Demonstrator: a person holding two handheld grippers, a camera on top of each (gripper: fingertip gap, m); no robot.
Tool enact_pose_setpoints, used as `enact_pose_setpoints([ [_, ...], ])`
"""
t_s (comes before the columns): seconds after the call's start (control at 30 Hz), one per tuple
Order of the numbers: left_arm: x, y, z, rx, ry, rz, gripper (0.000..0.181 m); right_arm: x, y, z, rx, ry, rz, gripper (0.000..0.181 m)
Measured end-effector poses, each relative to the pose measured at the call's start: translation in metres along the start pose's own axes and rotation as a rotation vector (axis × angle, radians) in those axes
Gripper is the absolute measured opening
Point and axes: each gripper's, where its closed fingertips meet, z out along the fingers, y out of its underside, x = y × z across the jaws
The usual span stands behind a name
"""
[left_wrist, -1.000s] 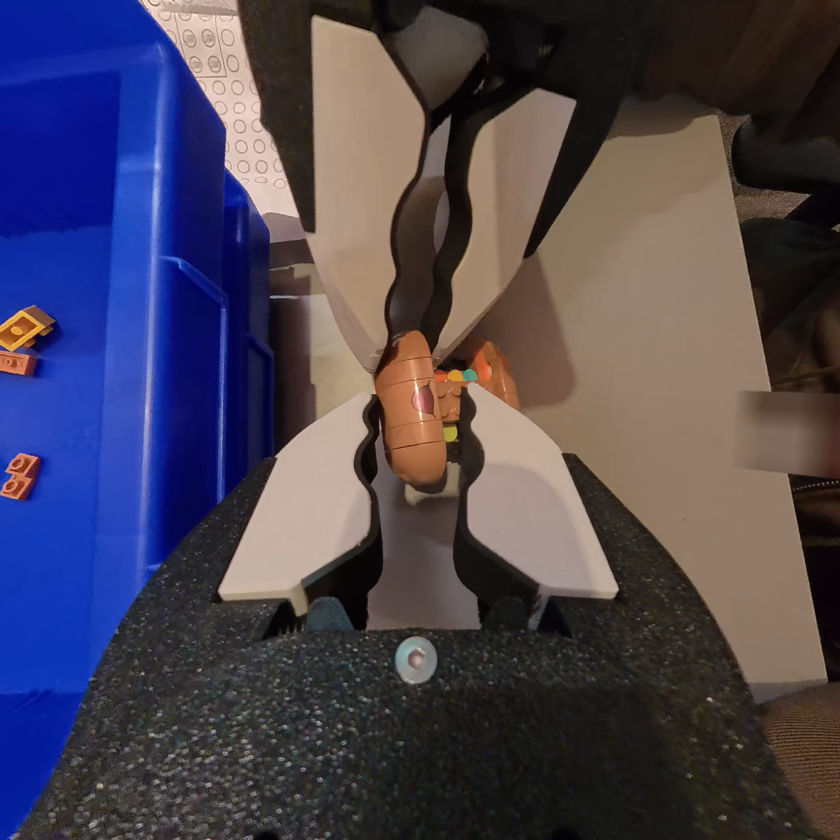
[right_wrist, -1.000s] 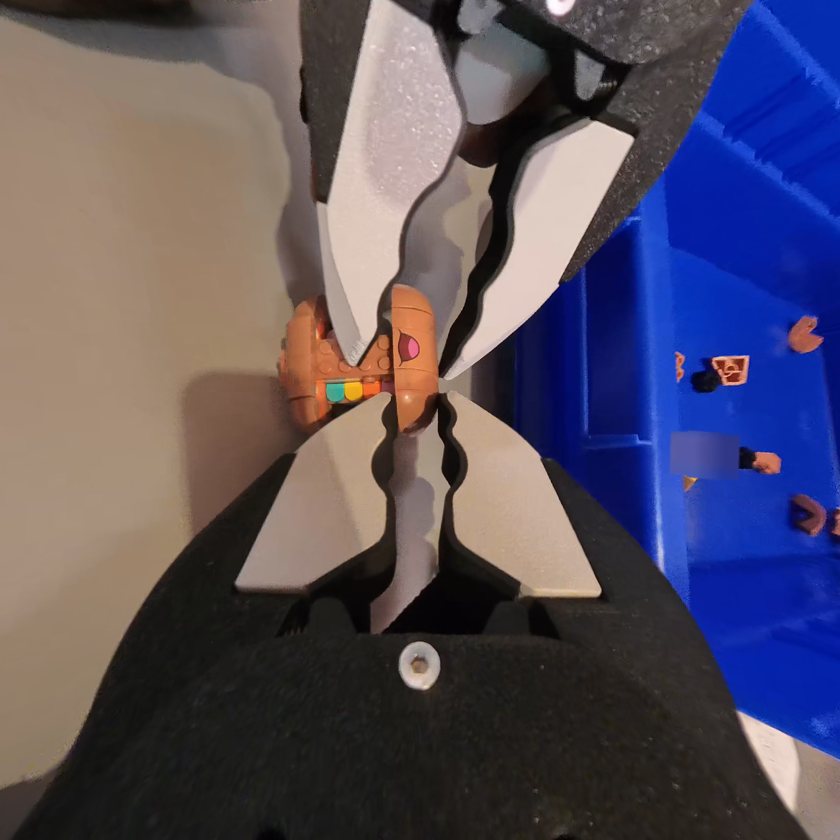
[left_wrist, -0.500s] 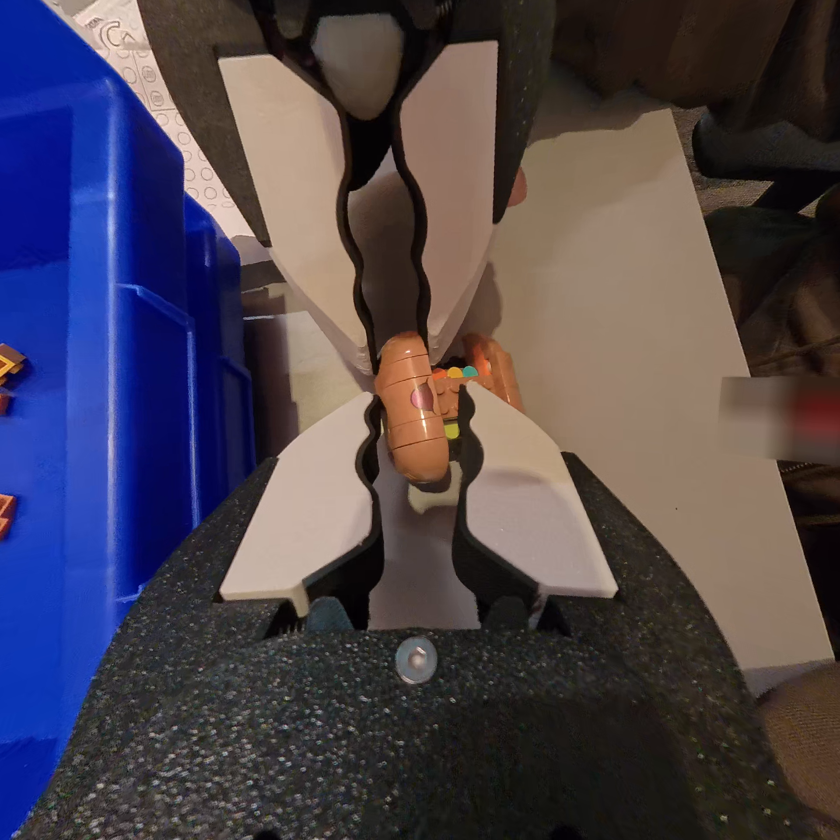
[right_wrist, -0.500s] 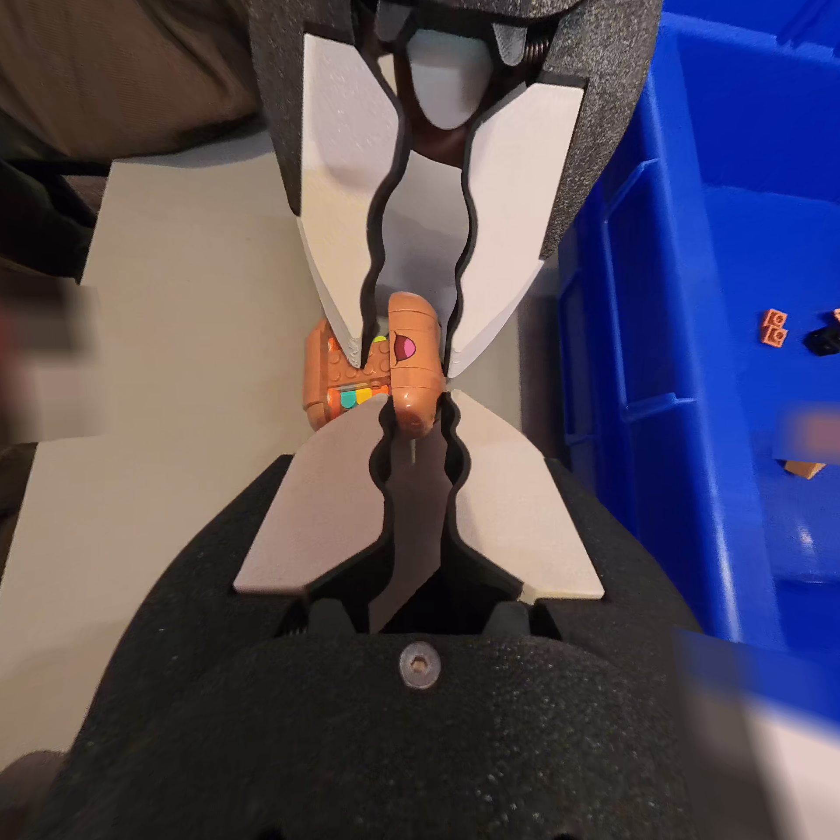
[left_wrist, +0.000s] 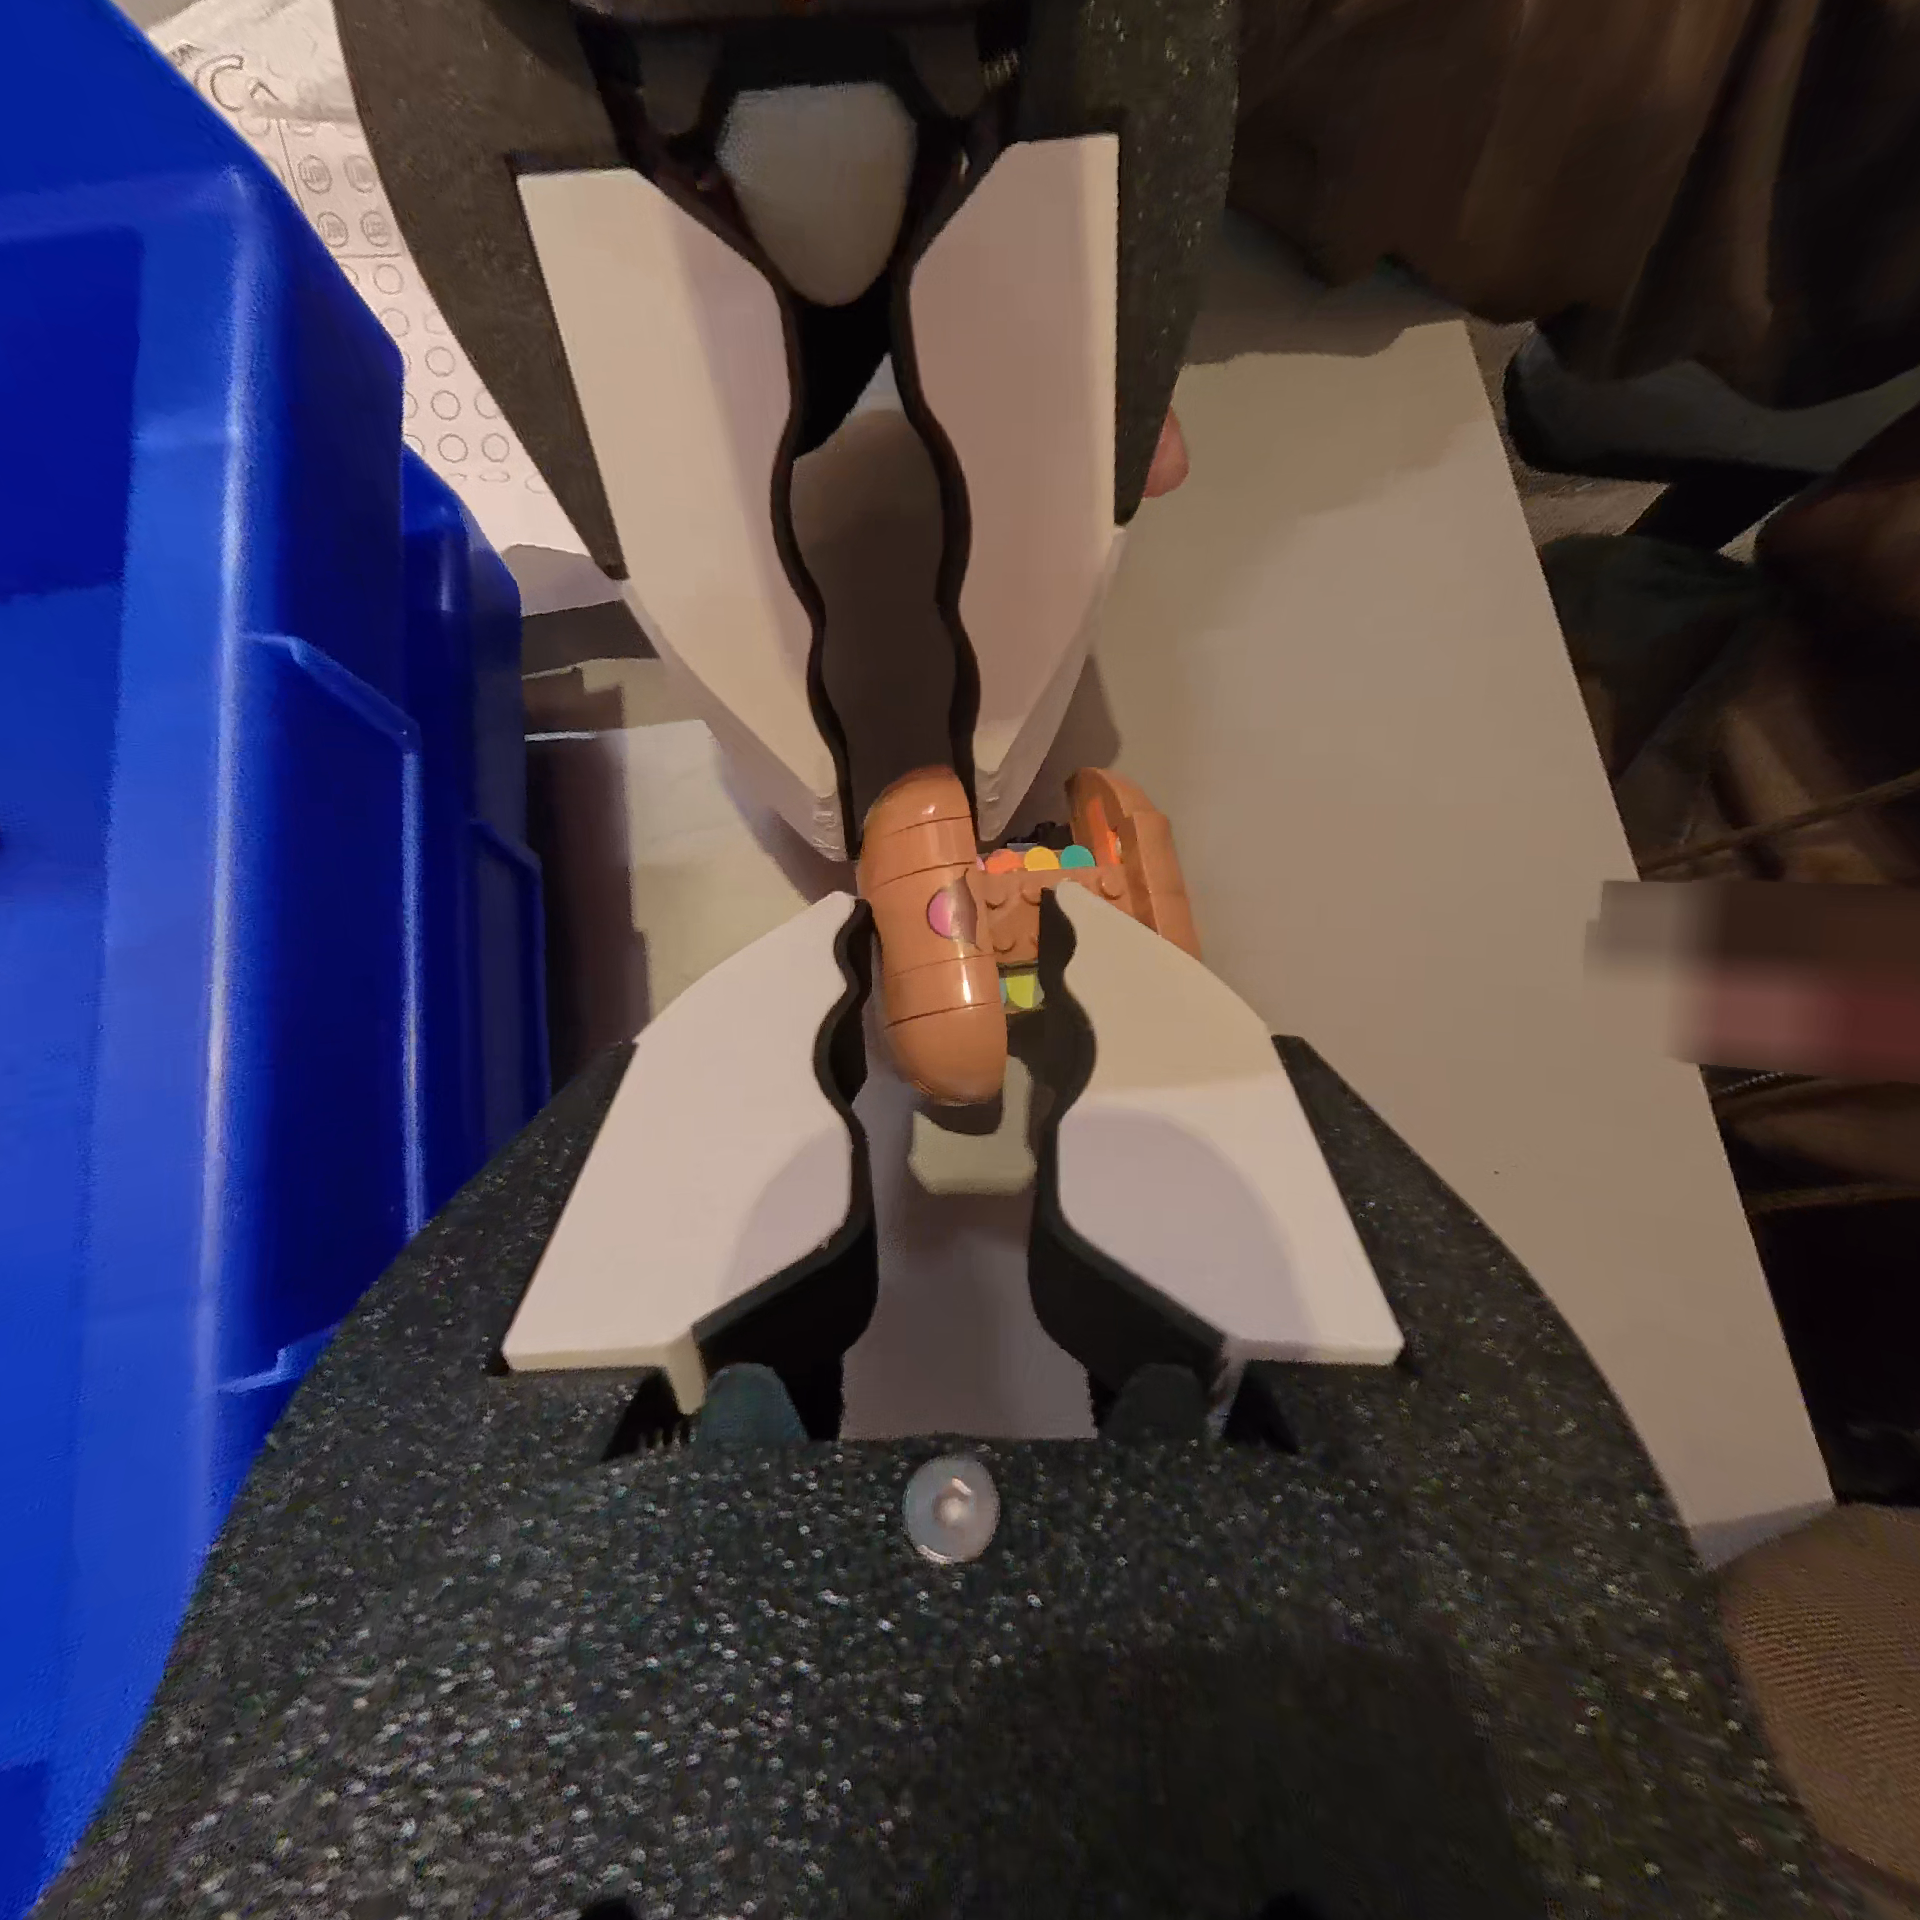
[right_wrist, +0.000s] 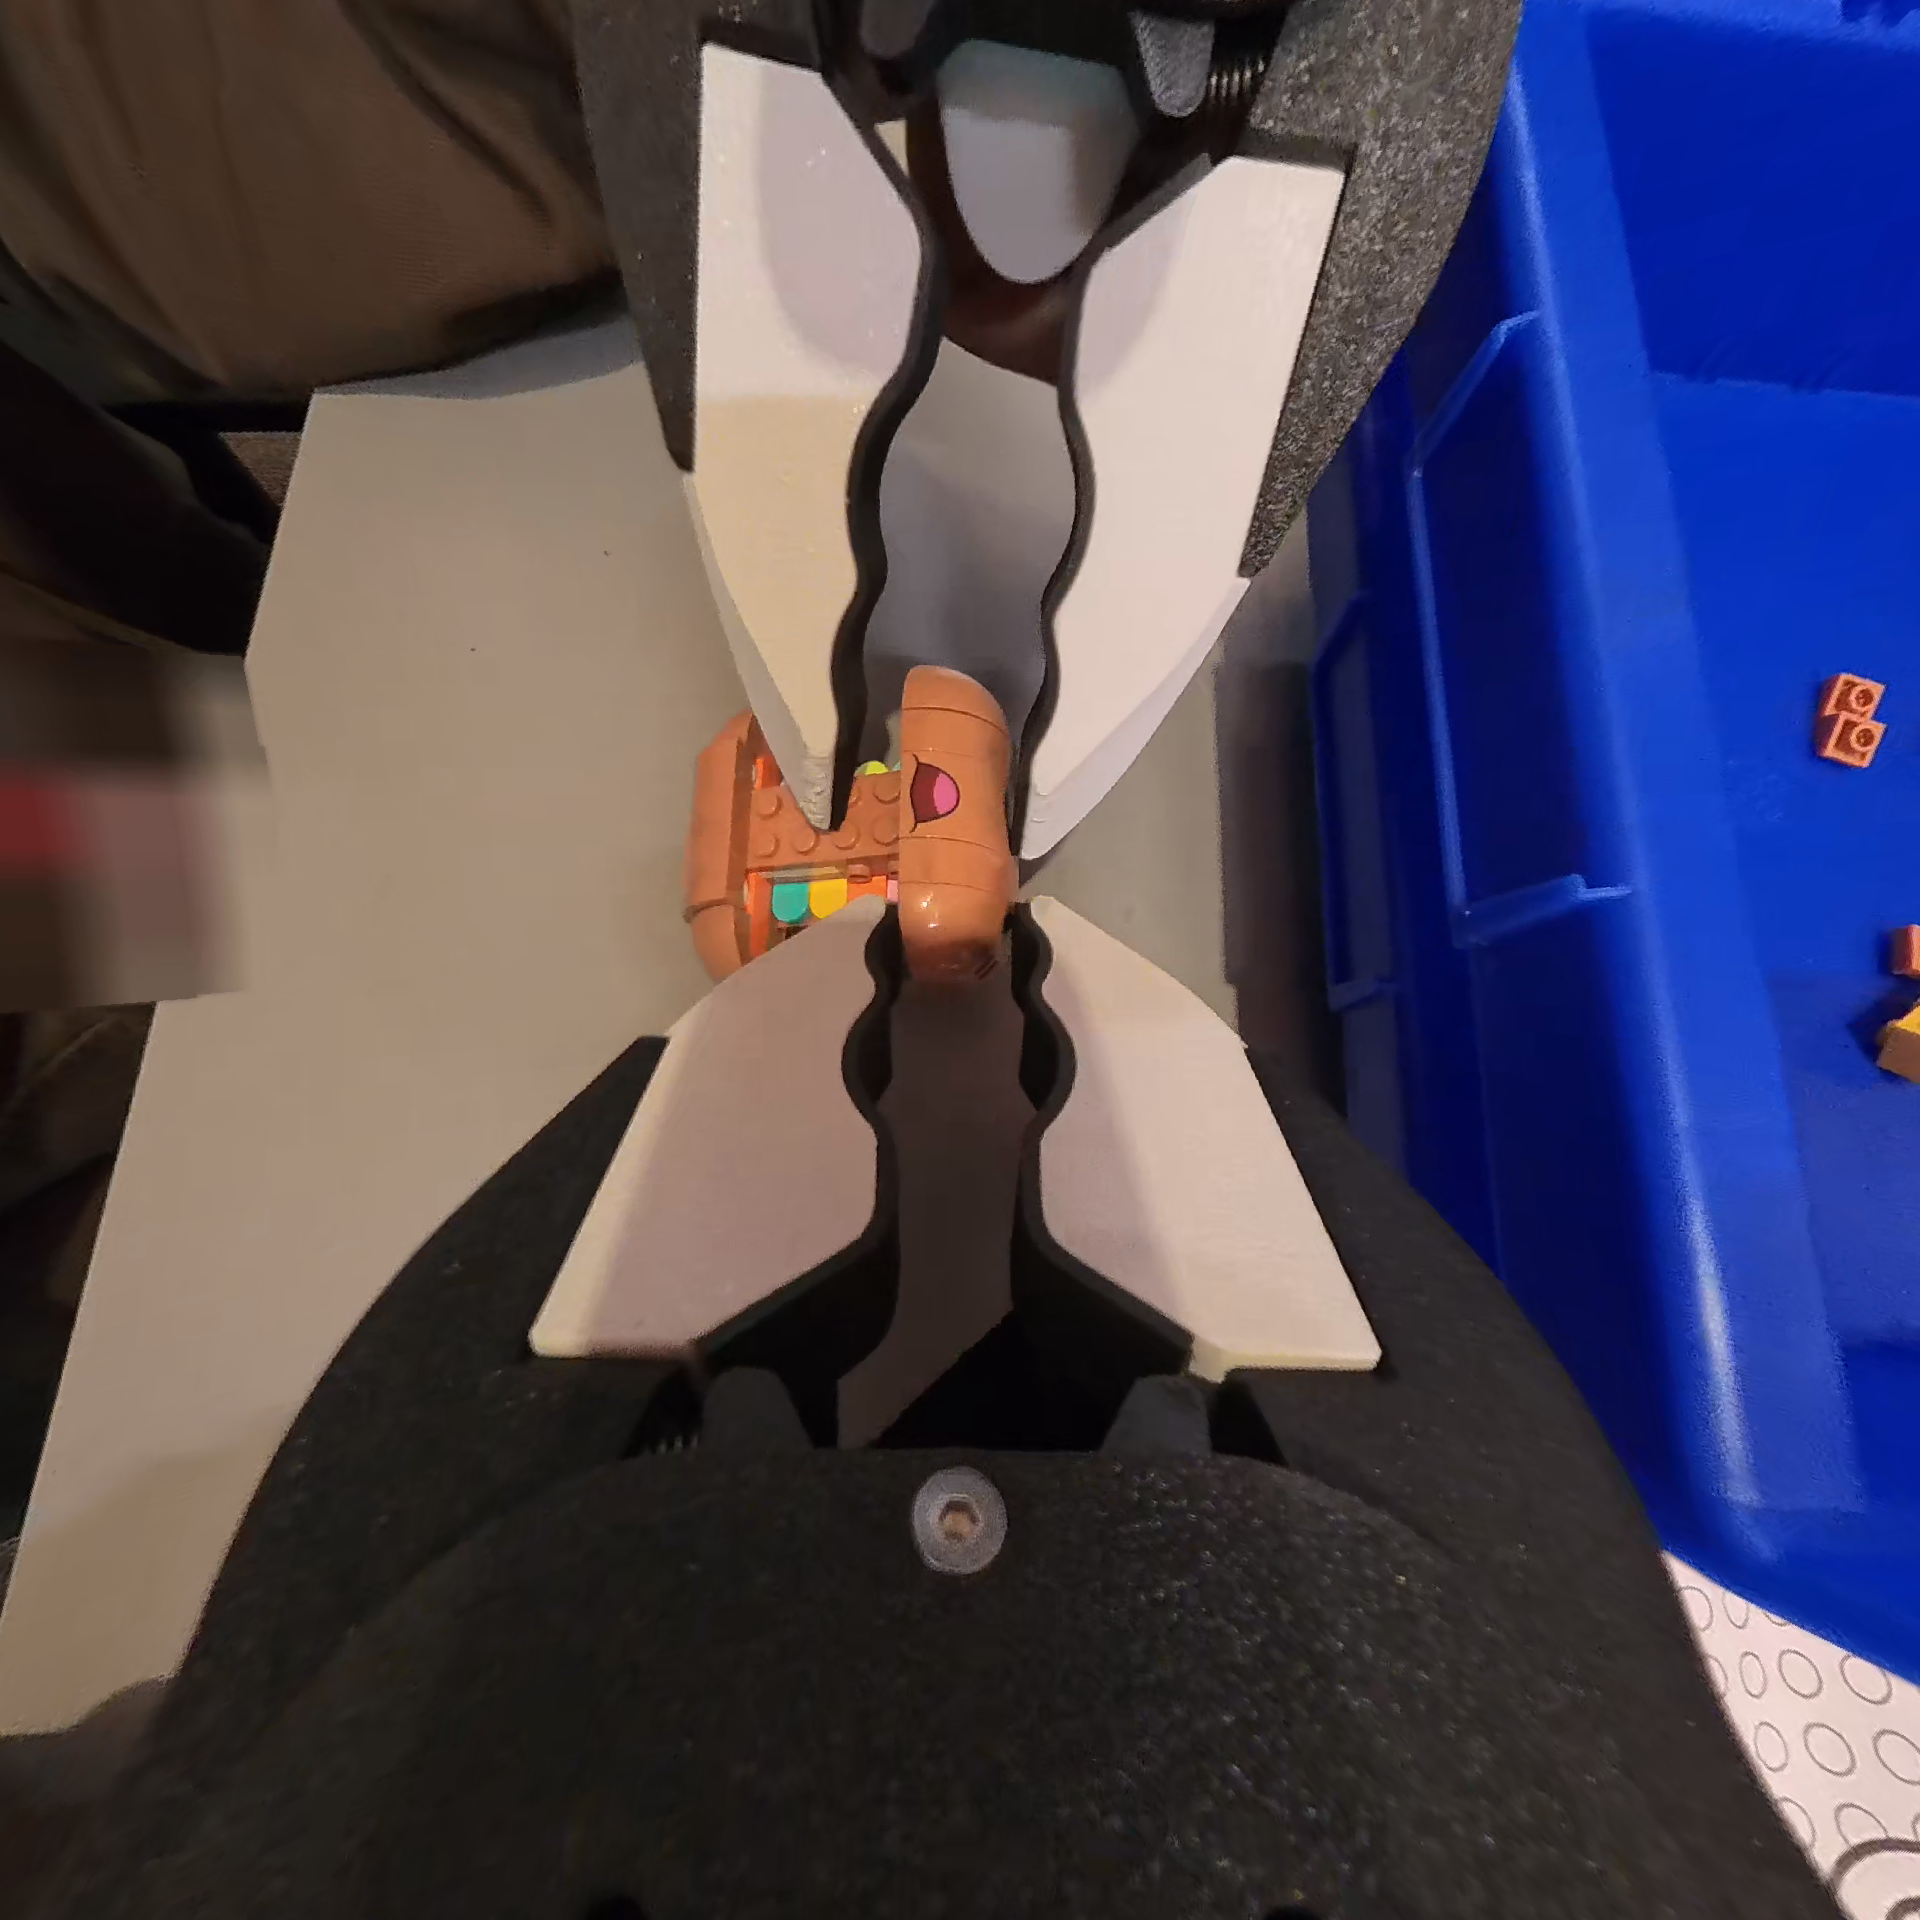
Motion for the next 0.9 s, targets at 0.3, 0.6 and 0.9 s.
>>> enact_pose_setpoints([
  [0.3,-0.001,0.004,-0.002,-0.025,0.01,-0.076,0.031,-0.006,0.011,-0.012,-0.076,0.024,-0.041,0.034],
  [0.6,-0.007,0.006,-0.005,-0.039,-0.021,-0.132,0.031,-0.034,0.003,0.004,-0.113,0.011,-0.184,0.032],
  [0.9,-0.013,0.009,-0.012,-0.055,-0.085,-0.094,0.037,-0.024,0.006,0.012,-0.146,0.075,-0.219,0.016],
])
